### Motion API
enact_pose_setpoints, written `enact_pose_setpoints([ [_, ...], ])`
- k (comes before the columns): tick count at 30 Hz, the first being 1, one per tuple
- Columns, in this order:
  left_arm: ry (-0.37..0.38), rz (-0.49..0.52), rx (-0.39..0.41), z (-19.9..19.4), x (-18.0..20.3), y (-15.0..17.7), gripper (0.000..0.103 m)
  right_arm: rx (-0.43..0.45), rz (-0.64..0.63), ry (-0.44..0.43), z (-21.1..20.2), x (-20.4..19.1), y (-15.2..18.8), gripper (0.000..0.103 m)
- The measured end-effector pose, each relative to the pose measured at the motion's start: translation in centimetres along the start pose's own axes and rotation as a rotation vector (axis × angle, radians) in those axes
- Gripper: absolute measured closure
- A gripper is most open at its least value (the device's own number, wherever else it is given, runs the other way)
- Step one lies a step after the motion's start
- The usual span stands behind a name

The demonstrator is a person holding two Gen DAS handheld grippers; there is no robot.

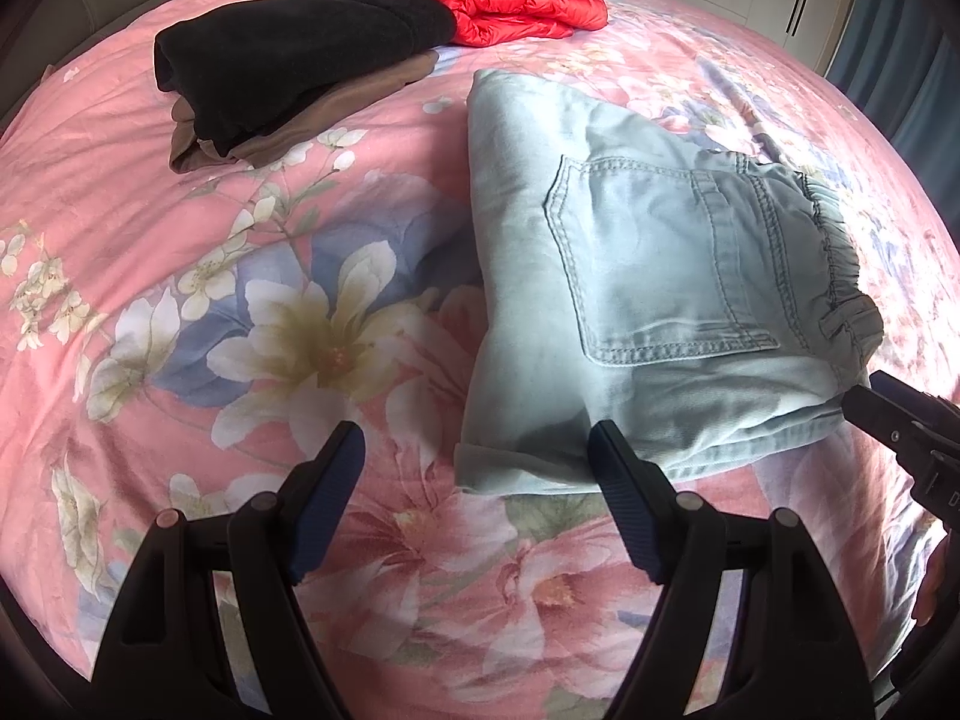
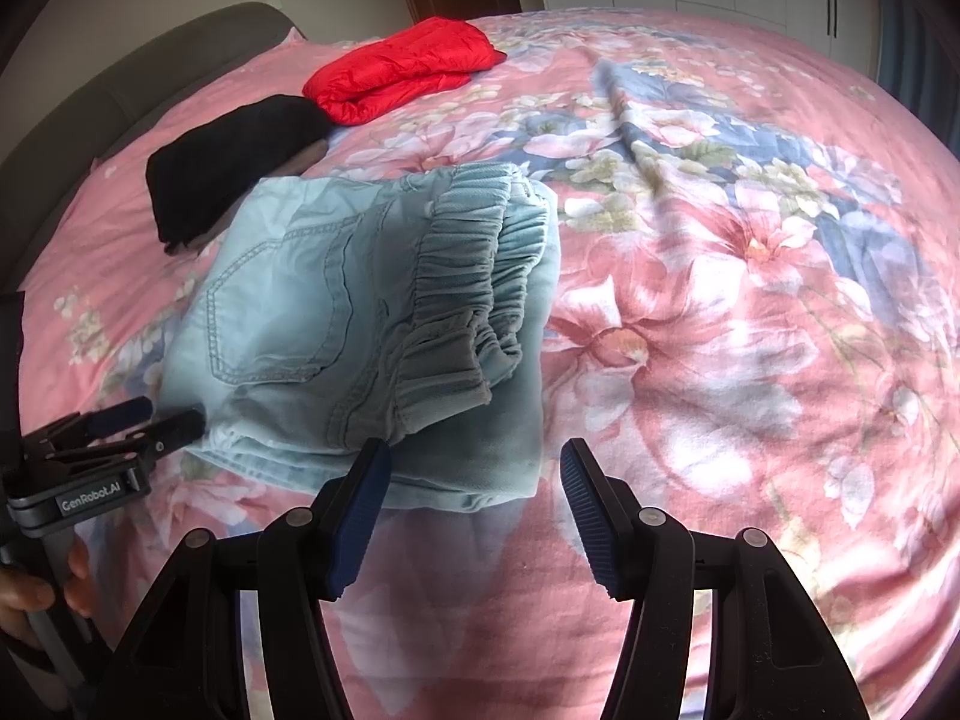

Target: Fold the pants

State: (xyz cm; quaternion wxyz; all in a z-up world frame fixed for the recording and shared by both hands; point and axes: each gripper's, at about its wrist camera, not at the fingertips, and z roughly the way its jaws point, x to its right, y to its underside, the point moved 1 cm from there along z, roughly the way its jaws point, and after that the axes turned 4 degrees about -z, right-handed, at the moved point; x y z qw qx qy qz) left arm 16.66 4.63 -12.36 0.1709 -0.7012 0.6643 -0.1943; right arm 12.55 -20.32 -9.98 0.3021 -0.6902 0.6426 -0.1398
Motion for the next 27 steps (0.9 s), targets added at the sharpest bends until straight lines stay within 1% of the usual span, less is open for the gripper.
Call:
enact_pose_setpoints([
  [9,0.005,0.005,-0.002,-0.9,0.2,0.9,0.026,-0.001,0.007,0.002,-0.5,0.2,0.4,0.044],
  [16,0.008,0.029,-0.017,-1.7,1.0,2.3,0.026,0.019,0.007,0.006,-2.0,-0.1,0.9,0.044],
  [22,0.028,0.036,0.008,-3.6,1.4,3.2,0.026,0.040,0.002,0.010,-3.6,-0.5,1.4,0.044],
  [24,0.029,0.040,0.018,-4.3,1.7,3.4,0.024,0.048,0.003,0.012,-4.2,-0.6,1.6,0.044],
  [27,0.029,0.047,0.035,-5.5,2.1,3.9,0.016,0.065,0.002,0.015,-5.3,-0.9,1.9,0.044],
])
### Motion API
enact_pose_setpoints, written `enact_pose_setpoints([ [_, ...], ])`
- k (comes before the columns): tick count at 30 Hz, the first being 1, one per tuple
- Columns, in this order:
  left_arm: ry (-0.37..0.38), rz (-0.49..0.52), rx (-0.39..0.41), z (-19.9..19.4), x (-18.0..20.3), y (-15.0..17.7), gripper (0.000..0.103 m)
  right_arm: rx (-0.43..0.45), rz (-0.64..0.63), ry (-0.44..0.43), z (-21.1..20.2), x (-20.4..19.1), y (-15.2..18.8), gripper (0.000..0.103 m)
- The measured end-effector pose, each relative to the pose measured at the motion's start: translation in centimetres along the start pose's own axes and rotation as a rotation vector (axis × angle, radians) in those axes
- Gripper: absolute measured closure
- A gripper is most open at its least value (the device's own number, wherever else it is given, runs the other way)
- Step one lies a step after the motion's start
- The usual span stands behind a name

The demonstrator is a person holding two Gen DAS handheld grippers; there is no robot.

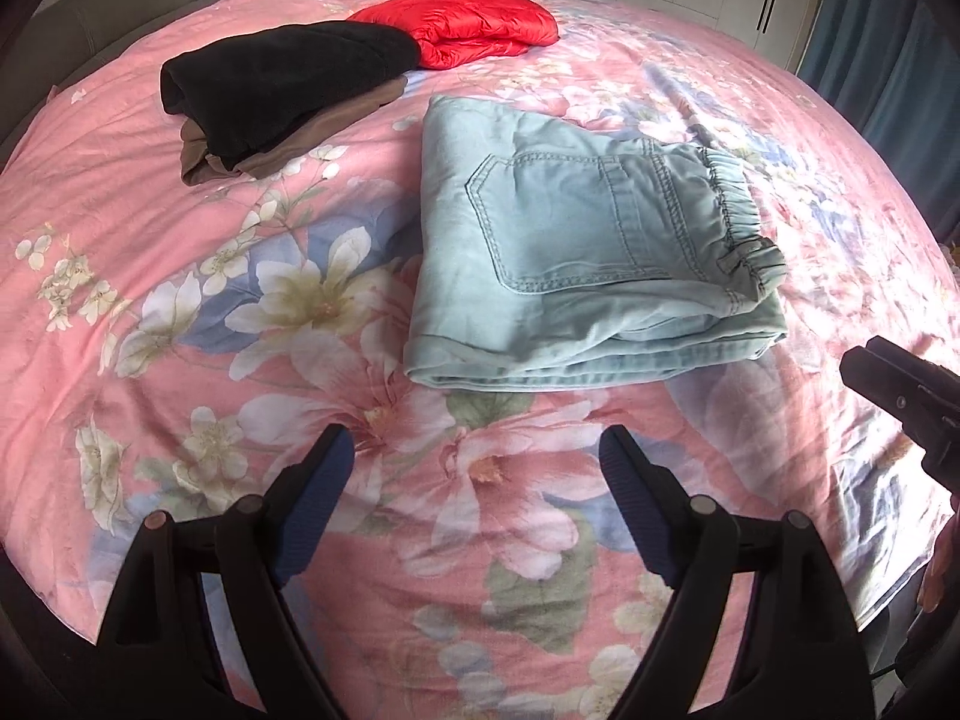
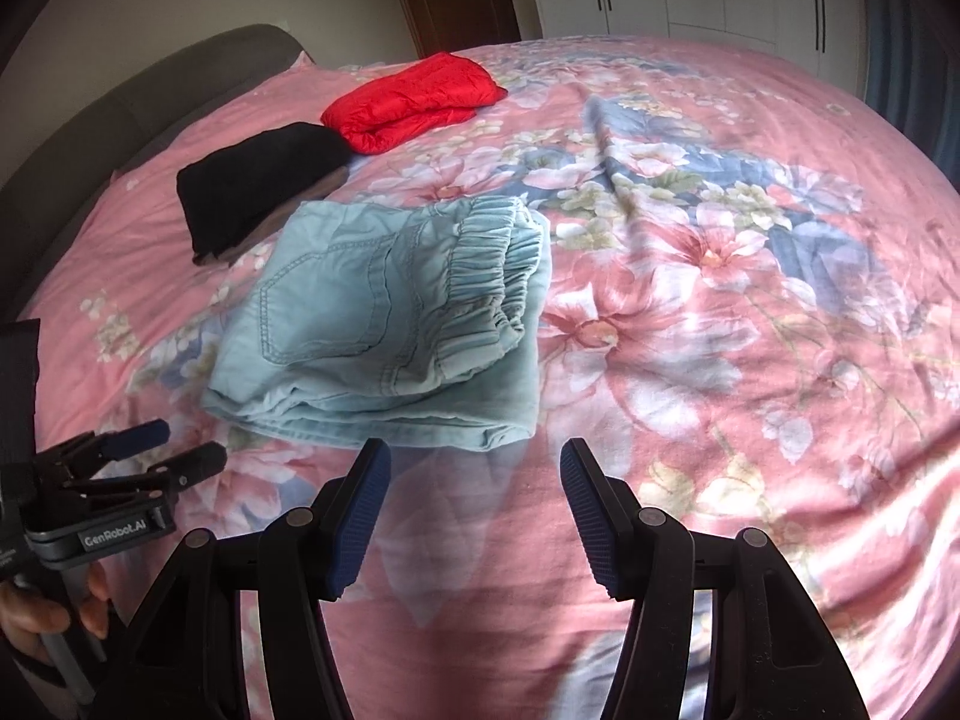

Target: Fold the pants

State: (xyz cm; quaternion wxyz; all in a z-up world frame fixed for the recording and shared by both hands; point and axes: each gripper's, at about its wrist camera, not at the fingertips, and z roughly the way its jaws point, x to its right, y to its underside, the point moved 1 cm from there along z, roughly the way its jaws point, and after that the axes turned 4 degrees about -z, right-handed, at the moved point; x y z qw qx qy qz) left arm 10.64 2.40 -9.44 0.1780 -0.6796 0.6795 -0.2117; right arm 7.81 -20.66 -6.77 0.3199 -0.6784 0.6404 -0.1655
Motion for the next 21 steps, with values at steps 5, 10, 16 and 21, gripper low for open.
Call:
enact_pose_setpoints([
  [5,0.013,0.004,0.022,-2.0,0.4,0.6,0.003,0.032,-0.004,0.011,-1.8,-0.4,0.4,0.029],
  [10,0.015,0.014,0.073,-4.6,0.9,1.0,0.001,0.076,0.002,0.012,-4.0,-0.7,0.9,0.020],
  [16,0.017,0.024,0.146,-7.7,1.5,1.1,0.001,0.143,-0.013,0.014,-6.9,-1.5,1.1,0.006],
  [21,-0.056,0.049,0.195,-9.6,2.0,1.2,0.001,0.199,-0.038,0.016,-9.1,-2.2,0.9,0.001],
])
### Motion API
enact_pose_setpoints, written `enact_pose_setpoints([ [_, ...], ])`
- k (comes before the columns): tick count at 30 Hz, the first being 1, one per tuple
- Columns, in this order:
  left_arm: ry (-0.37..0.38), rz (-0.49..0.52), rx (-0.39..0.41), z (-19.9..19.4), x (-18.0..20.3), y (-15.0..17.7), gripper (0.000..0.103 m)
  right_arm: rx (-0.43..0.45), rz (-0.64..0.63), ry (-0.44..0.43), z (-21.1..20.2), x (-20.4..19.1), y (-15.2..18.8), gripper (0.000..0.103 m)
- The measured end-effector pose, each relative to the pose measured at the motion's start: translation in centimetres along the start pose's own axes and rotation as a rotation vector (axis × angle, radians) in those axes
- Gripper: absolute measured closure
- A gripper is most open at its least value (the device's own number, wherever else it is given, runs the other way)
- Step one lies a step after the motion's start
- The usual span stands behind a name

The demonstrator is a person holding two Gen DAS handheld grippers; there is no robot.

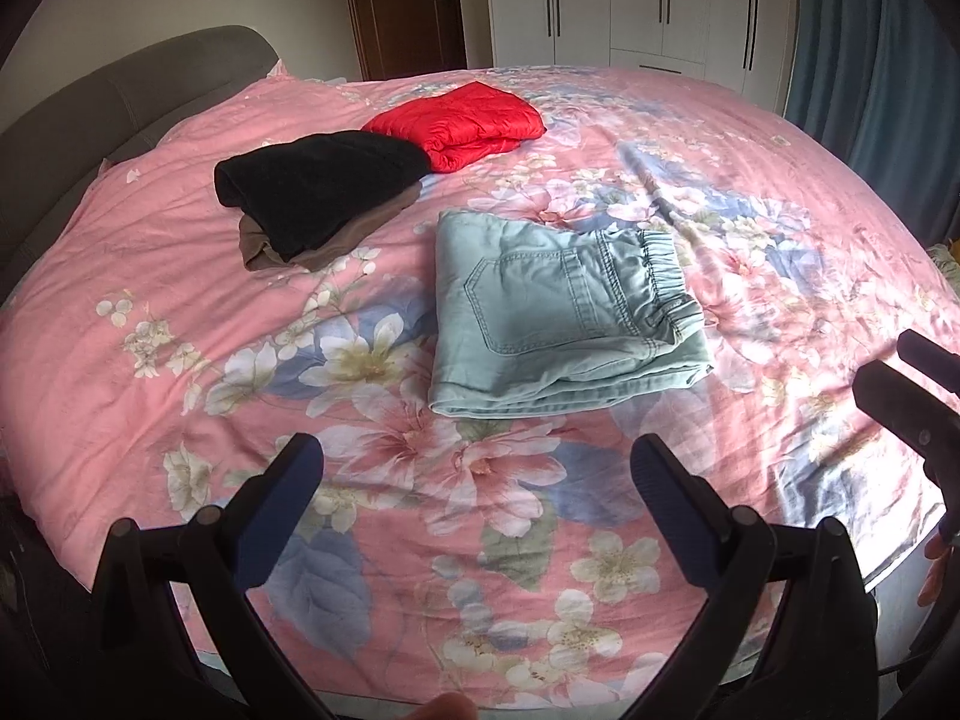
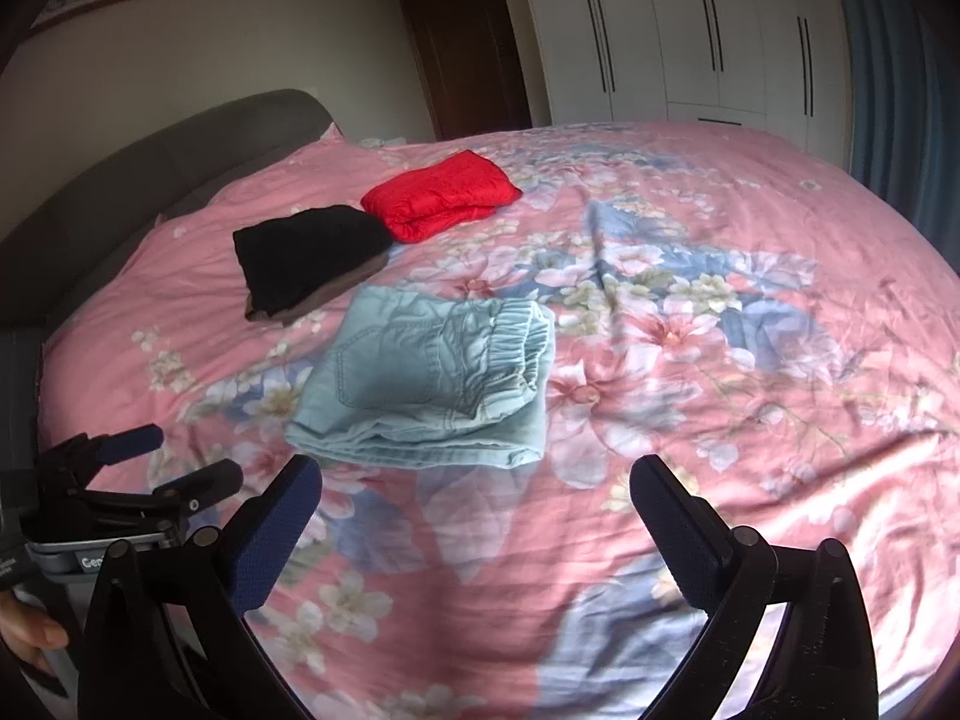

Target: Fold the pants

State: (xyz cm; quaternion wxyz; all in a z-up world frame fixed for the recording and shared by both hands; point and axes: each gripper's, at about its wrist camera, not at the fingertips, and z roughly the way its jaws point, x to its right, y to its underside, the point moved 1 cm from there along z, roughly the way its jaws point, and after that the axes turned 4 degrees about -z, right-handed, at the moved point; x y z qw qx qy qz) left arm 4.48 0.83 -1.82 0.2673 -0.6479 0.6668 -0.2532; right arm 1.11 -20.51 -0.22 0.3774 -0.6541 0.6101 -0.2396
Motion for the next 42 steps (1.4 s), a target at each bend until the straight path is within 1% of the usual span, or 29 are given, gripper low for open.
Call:
enact_pose_setpoints([
  [3,0.026,-0.004,0.011,-0.8,0.1,-0.1,0.001,0.020,-0.012,0.008,-0.8,-0.3,-0.2,0.001],
  [8,0.036,-0.007,0.015,-1.0,0.3,0.0,0.001,0.044,-0.019,0.010,-1.4,-0.6,-0.4,0.001],
  [12,0.028,-0.001,0.012,-0.9,0.5,0.0,0.001,0.039,-0.025,0.013,-1.4,-0.6,-0.4,0.001],
  [42,0.035,0.000,0.013,-1.1,1.2,-0.2,0.001,0.049,-0.032,0.024,-1.8,-0.1,-0.6,0.001],
])
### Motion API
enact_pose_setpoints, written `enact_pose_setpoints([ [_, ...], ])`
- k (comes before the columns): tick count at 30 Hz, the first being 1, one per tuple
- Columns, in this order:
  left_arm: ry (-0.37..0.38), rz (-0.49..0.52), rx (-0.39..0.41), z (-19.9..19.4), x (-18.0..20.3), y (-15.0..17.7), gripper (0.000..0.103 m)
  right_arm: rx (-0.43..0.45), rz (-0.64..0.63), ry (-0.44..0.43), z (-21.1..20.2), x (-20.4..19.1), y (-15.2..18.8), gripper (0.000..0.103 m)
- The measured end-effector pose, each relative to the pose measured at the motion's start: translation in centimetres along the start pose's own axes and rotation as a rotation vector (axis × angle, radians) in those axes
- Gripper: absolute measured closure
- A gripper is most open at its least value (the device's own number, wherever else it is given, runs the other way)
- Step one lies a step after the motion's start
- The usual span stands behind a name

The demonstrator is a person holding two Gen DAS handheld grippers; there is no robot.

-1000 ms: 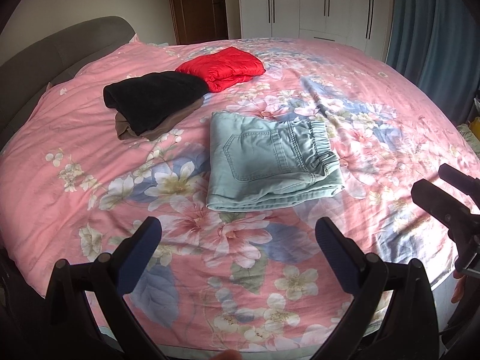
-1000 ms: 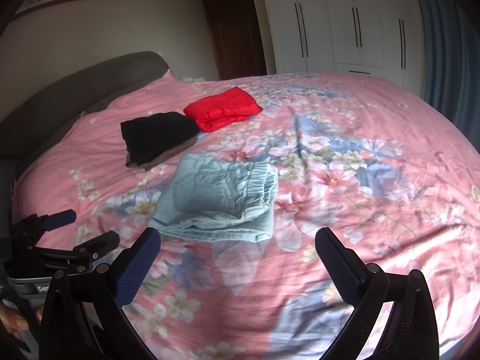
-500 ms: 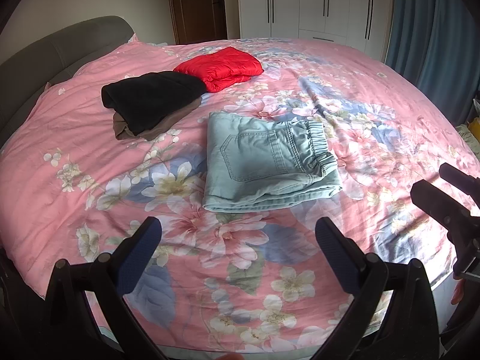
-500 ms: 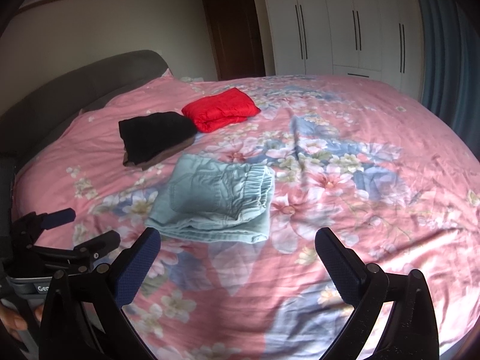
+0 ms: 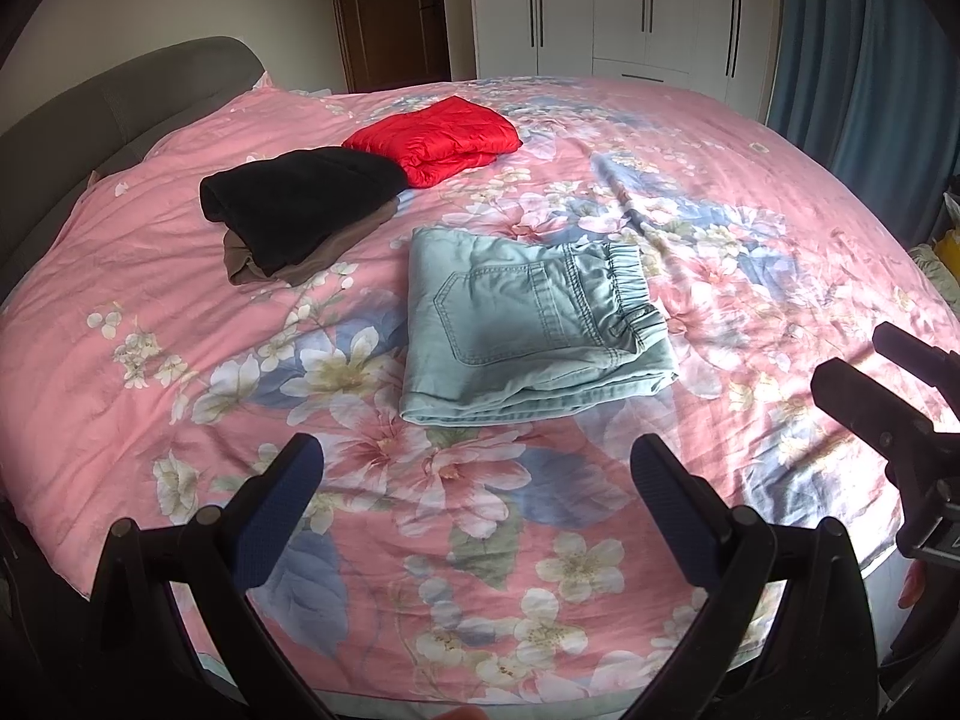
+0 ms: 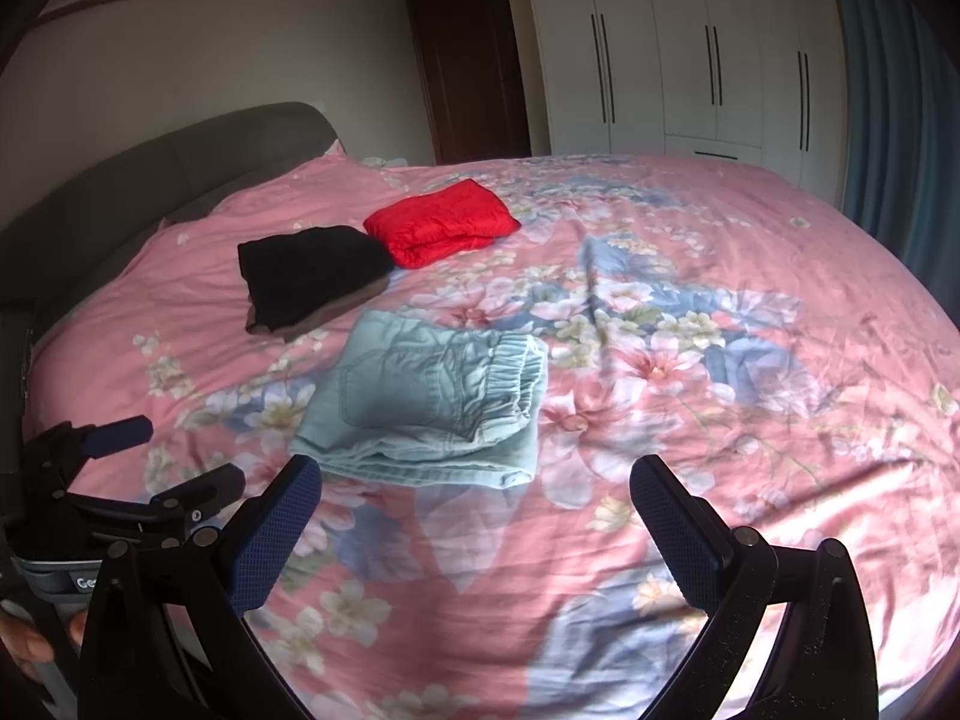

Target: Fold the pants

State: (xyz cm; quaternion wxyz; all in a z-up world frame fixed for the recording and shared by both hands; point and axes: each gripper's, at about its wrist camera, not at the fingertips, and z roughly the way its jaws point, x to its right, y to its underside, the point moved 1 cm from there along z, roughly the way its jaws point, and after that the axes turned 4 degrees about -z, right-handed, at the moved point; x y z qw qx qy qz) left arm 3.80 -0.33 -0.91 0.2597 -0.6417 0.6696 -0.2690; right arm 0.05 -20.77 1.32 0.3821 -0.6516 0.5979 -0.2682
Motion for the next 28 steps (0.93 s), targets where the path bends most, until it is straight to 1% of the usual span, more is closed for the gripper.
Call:
enact_pose_setpoints([
  [28,0.001,-0.003,-0.005,0.28,-0.10,-0.16,0.001,0.002,-0.002,-0.001,0.06,-0.12,0.03,0.001],
])
